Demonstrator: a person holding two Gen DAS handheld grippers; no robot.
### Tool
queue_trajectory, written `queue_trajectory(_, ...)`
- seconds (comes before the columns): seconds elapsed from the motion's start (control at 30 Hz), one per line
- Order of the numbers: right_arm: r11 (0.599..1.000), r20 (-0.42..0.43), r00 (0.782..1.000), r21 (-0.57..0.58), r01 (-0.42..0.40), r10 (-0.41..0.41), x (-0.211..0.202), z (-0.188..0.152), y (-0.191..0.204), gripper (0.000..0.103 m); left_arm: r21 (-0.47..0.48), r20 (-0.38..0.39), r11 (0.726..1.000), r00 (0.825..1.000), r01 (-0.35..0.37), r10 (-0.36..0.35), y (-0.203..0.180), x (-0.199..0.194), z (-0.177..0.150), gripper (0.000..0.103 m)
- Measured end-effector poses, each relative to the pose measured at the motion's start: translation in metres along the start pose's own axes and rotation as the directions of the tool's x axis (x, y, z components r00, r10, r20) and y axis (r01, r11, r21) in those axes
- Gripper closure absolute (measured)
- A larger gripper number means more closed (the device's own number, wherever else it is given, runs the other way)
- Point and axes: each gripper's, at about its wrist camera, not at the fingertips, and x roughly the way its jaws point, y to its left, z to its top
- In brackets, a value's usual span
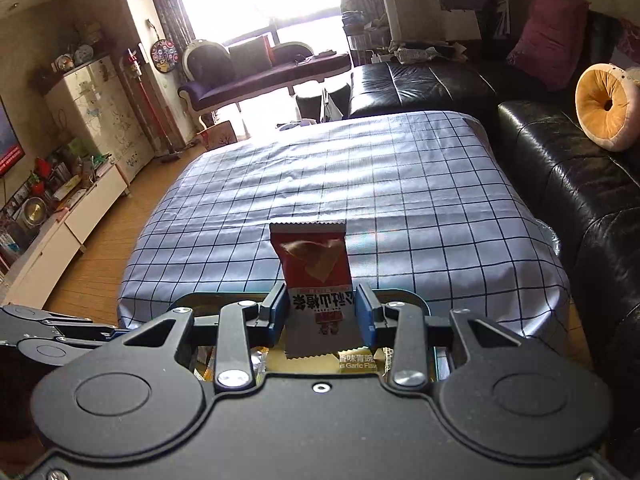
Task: Organize snacks
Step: 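Carry the green candy and red packet over the gold tray, then open the left tool to drop the green candy into the tray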
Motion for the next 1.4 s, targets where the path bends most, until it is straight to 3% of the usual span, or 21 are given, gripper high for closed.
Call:
queue_trajectory(0.37, 0.999, -0.049, 0.998, -0.027, -0.028, 0.027, 0.008, -0.015, 0.011, 0.057, -0.023, -0.067, 0.998, 0.996, -0.054, 0.052, -0.012, 0.024, -0.015, 0.085)
queue_trajectory(1.0, 1.0, -0.117, 0.993, -0.008, -0.027, 0.026, 0.02, -0.023, 0.012, 0.057, -0.013, -0.085, 0.995, 0.992, -0.095, 0.094, -0.02, 0.034, -0.018, 0.084)
queue_trajectory(1.4, 1.0, -0.136, 0.991, 0.001, -0.017, 0.017, 0.025, -0.022, 0.01, 0.057, -0.024, -0.105, 0.992, 0.987, -0.127, 0.124, -0.02, 0.036, -0.019, 0.064)
